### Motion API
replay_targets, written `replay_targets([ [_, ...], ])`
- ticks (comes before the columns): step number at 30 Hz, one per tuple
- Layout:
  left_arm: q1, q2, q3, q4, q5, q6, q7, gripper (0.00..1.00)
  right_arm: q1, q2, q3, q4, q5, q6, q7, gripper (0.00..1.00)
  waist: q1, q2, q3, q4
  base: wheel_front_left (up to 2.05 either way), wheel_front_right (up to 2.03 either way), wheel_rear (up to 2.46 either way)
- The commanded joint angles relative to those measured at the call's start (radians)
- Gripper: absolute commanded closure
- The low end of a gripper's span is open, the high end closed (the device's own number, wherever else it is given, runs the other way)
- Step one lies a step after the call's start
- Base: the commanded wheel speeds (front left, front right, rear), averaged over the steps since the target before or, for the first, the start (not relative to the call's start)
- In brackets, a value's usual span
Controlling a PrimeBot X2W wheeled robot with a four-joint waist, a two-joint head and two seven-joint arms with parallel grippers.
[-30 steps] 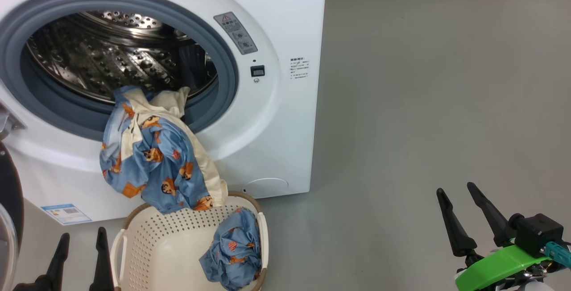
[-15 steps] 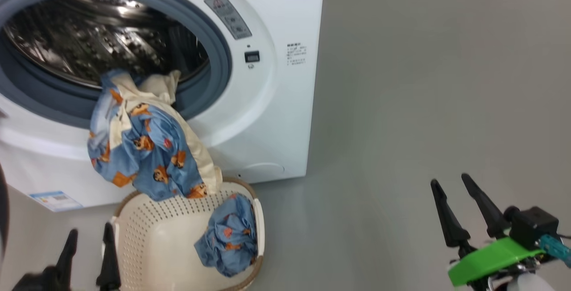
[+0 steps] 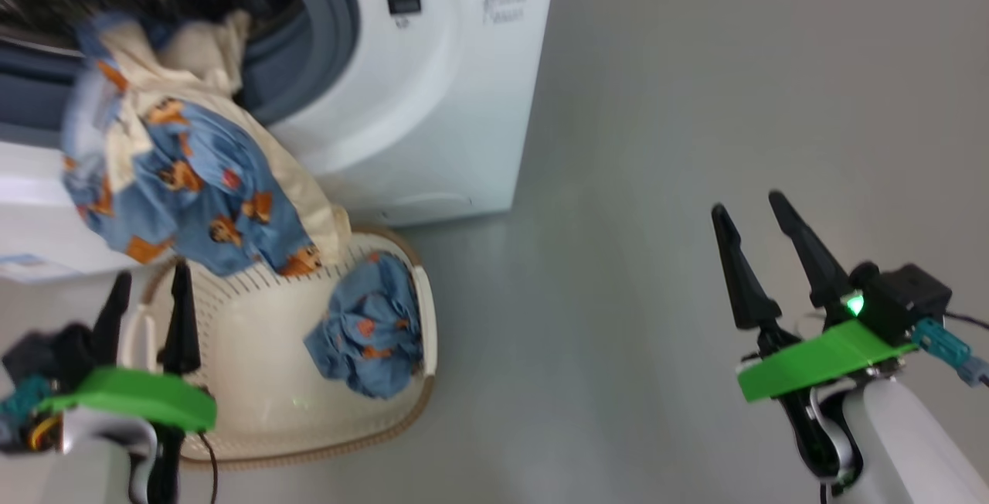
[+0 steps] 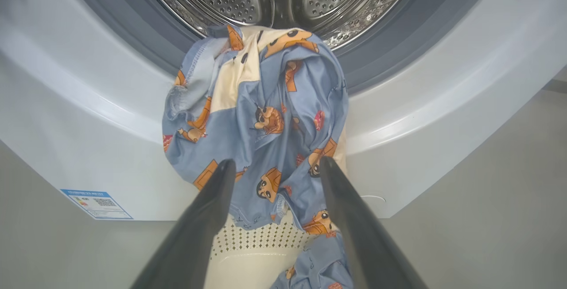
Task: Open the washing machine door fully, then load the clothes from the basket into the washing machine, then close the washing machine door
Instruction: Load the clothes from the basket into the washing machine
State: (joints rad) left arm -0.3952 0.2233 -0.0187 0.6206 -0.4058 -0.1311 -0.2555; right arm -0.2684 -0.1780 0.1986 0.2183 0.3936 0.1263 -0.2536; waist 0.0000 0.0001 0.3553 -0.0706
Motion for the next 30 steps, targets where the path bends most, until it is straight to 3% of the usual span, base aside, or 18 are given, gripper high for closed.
replay_targets([
  [1, -0.04, 0.046, 0.013, 0.003, -0.018, 0.0, -0.006, 0.0, -0.02, 0.001, 0.023, -0.027, -0.016, 0.004, -0.008, 0.0, 0.0, -0.0001, 0.107, -0.032, 0.0, 0.0, 0.0],
  [16, -0.325, 0.141, -0.191, 0.237, -0.179, 0.0, -0.006, 0.0, -0.123, 0.049, 0.045, -0.033, -0.04, 0.004, -0.008, 0.0, 0.0, -0.0001, 0.28, -0.081, 0.0, 0.0, 0.0],
  [30, -0.444, 0.186, -0.229, 0.289, -0.236, 0.0, -0.006, 0.0, -0.131, 0.059, 0.058, -0.033, -0.042, 0.004, -0.008, 0.0, 0.0, -0.0001, 0.311, -0.105, 0.0, 0.0, 0.0],
])
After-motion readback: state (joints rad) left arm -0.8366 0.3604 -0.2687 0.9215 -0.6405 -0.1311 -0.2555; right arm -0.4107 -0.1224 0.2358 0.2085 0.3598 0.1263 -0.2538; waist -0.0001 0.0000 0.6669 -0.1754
